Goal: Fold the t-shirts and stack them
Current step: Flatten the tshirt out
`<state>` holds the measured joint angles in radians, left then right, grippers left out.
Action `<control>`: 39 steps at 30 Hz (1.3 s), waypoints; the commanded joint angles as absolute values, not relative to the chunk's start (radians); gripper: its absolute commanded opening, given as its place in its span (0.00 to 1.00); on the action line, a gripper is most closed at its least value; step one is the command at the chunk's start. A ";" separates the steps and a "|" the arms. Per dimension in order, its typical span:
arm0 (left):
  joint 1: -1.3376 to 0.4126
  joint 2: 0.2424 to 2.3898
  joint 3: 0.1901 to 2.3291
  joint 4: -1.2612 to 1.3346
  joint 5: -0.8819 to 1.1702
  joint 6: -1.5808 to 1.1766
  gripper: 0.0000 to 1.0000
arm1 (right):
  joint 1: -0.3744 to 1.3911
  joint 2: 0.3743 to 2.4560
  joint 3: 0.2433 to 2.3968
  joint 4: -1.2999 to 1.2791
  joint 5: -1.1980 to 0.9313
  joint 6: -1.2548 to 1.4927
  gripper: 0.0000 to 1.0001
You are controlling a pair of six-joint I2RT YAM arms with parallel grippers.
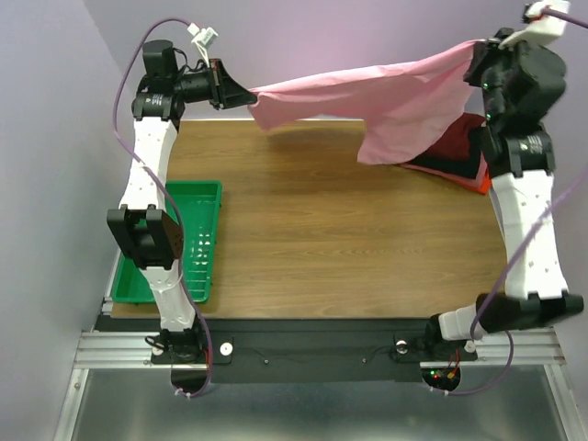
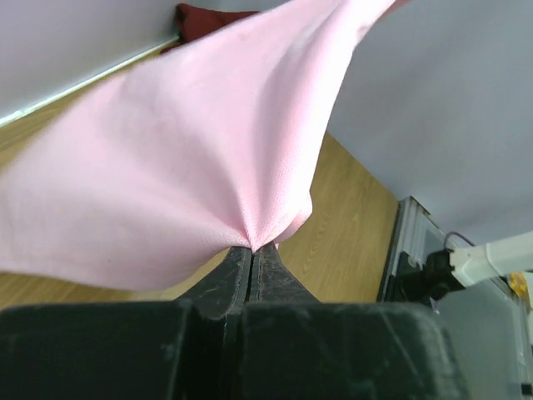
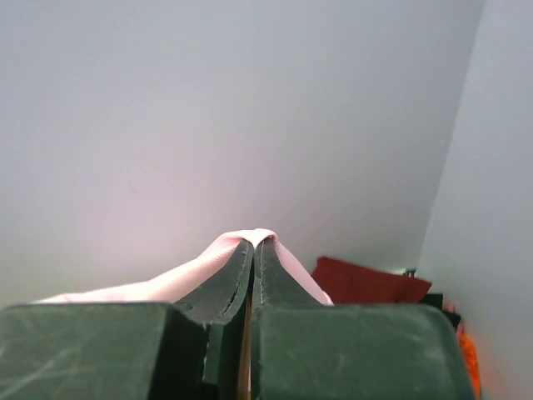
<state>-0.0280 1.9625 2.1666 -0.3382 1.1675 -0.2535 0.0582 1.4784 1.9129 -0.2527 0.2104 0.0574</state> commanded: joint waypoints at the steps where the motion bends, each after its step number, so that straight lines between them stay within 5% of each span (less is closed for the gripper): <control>1: -0.014 1.784 2.168 -0.217 1.350 -0.291 0.00 | 0.049 1.300 1.888 -0.167 0.164 0.052 0.00; 5: -0.008 1.650 1.998 0.165 1.462 -0.594 0.00 | 0.049 1.180 1.884 -0.167 0.172 0.035 0.00; 9: -0.005 1.551 1.807 1.039 1.520 -1.200 0.00 | 0.049 1.095 1.911 -0.167 0.192 0.015 0.00; 11: 0.017 1.530 1.766 1.275 1.522 -1.464 0.00 | 0.049 1.054 1.948 -0.167 0.193 0.009 0.00; 20: 0.017 1.433 1.615 1.237 1.523 -1.433 0.00 | 0.049 1.038 2.010 -0.167 0.190 0.052 0.00; 31: 0.017 1.621 1.316 1.161 1.526 -1.321 0.00 | 0.048 1.389 1.772 -0.166 0.187 0.244 0.00; 34: 0.028 1.896 1.316 1.299 1.526 -1.377 0.33 | 0.049 1.616 1.741 -0.166 0.158 0.270 0.00; 35: 0.041 1.975 1.339 1.415 1.516 -1.473 0.53 | 0.049 1.682 1.761 -0.166 0.144 0.261 0.00; 36: 0.054 2.065 1.383 1.762 1.503 -1.770 0.82 | 0.049 1.844 1.788 -0.166 0.118 0.261 0.03; 37: 0.087 2.277 1.570 1.968 1.487 -2.016 0.99 | 0.046 1.918 1.884 -0.187 0.060 0.262 0.39; 39: 0.123 2.396 1.733 2.041 1.449 -2.192 0.99 | 0.045 2.119 2.003 -0.241 0.016 0.293 0.63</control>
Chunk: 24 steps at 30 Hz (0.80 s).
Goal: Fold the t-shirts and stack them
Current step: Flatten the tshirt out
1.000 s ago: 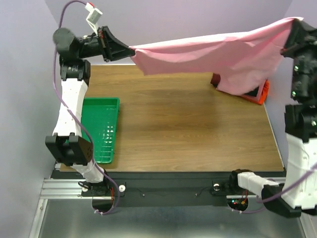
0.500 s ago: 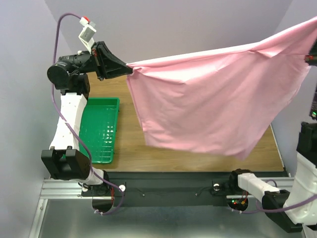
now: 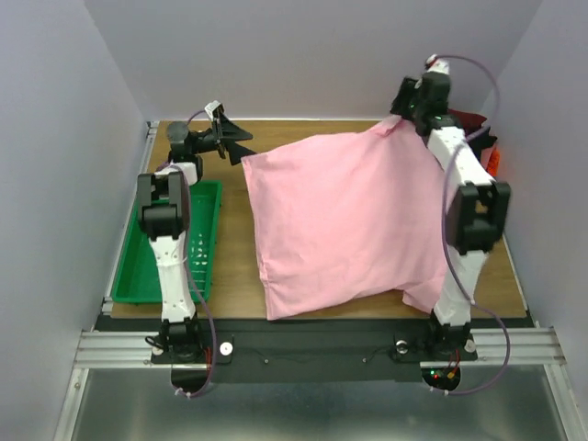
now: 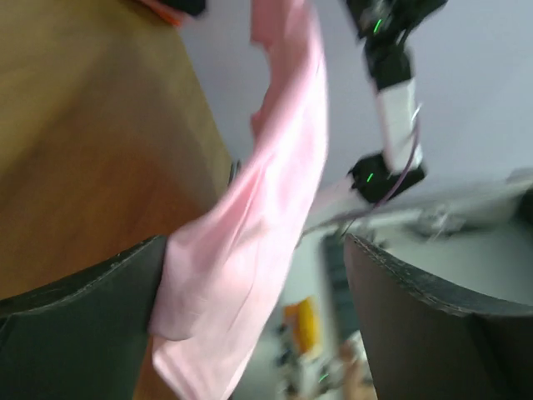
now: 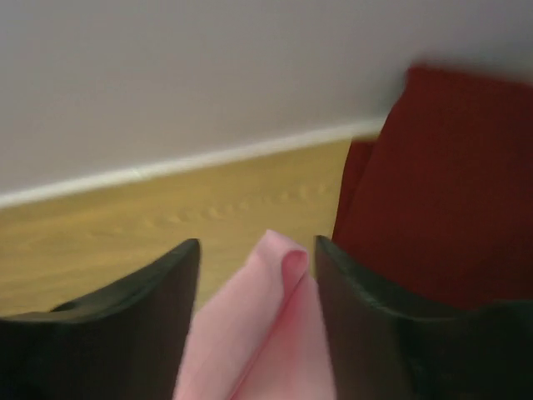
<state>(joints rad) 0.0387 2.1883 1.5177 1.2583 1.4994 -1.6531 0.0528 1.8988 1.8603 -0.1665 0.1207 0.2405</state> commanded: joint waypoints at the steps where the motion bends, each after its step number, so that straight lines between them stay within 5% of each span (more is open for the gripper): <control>1: 0.136 2.423 1.790 1.995 1.383 -2.162 0.99 | 0.044 2.158 2.067 -0.300 -0.024 0.346 0.69; 5: 0.137 2.369 1.851 1.591 1.381 -1.755 0.99 | 0.048 2.160 2.112 -0.299 -0.146 0.359 0.83; 11: 0.126 2.218 1.746 1.344 1.316 -1.443 0.99 | 0.048 1.985 1.927 -0.299 -0.121 0.246 0.94; 15: 0.084 2.112 1.761 0.588 1.180 -0.687 0.99 | 0.048 1.875 1.755 -0.298 -0.117 0.201 0.95; 17: 0.037 2.120 1.903 0.008 0.999 -0.359 0.99 | 0.046 1.827 1.674 -0.298 -0.127 0.192 0.95; 24: -0.167 2.003 1.852 -0.208 0.573 -0.117 0.99 | 0.049 1.724 1.459 -0.298 -0.138 0.207 0.95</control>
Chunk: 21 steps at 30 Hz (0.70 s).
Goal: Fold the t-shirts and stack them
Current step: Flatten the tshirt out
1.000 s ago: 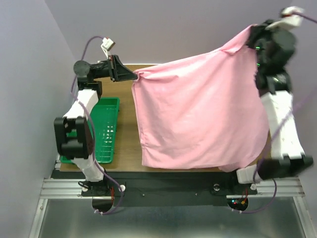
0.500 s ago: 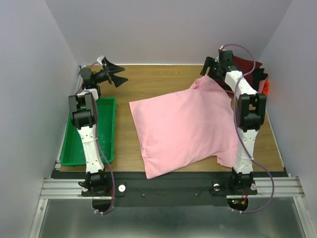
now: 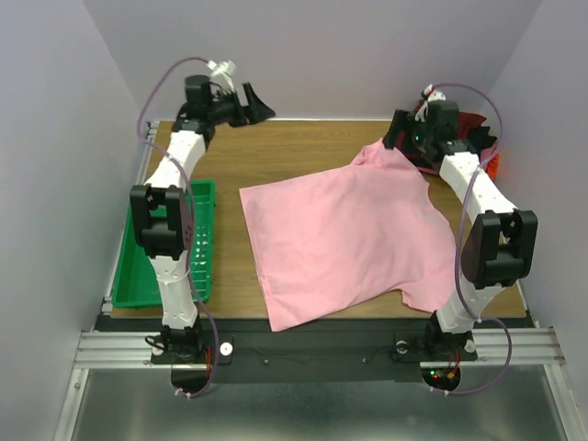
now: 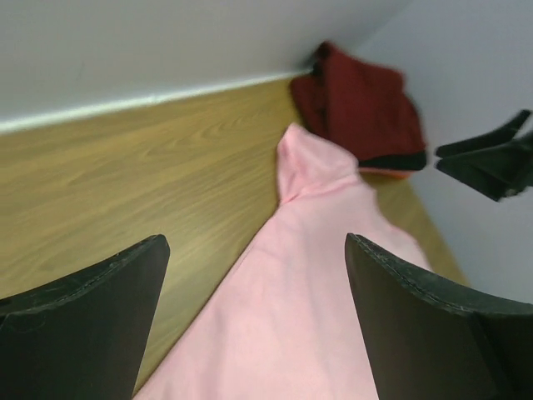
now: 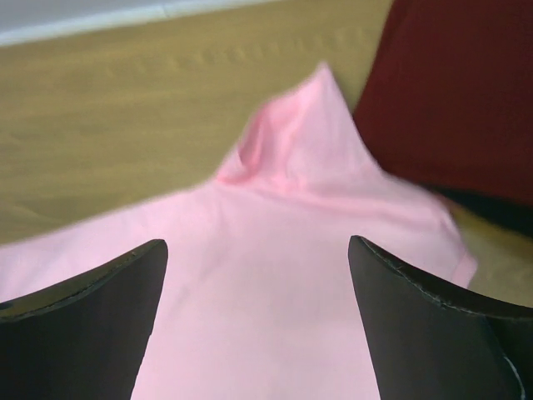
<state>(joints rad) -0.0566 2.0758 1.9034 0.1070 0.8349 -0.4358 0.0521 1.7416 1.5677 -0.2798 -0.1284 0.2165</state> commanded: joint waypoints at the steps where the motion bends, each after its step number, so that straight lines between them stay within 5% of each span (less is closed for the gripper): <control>1: -0.185 1.997 1.833 -0.230 0.557 -0.118 0.99 | 0.048 1.714 1.441 -0.298 -0.134 0.209 0.95; 21: -0.339 2.080 1.597 -0.301 0.574 -0.227 0.99 | 0.081 1.882 1.282 -0.210 -0.132 0.267 0.94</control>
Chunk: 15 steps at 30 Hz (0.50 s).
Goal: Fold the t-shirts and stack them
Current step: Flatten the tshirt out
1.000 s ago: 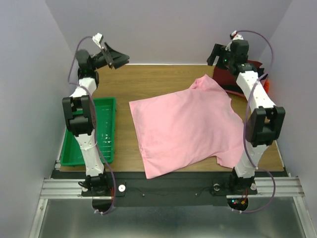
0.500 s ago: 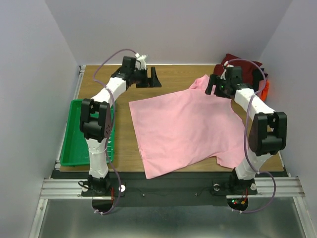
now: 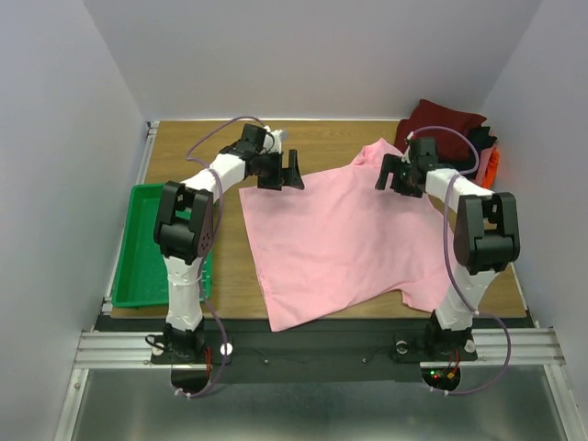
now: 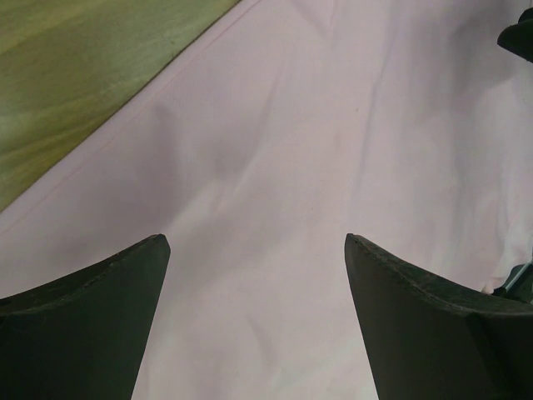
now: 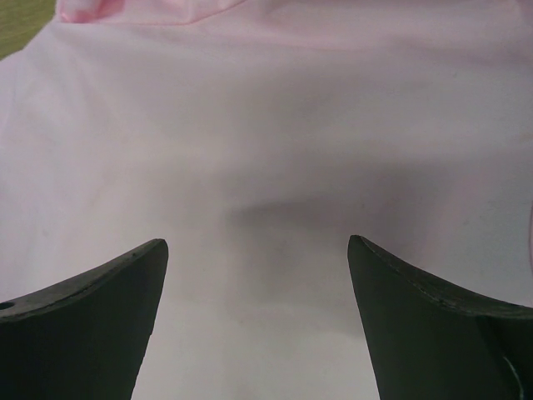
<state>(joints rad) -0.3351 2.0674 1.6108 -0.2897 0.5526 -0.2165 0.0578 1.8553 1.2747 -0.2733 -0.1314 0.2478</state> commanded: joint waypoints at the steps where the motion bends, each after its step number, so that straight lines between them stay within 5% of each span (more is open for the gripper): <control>1: -0.341 2.098 1.598 -0.302 0.586 -0.230 0.99 | 0.086 1.903 1.285 -0.209 -0.130 0.271 0.94; 15: -0.246 2.177 1.568 -0.333 0.446 -0.319 0.99 | 0.210 2.005 1.318 -0.209 -0.130 0.316 0.94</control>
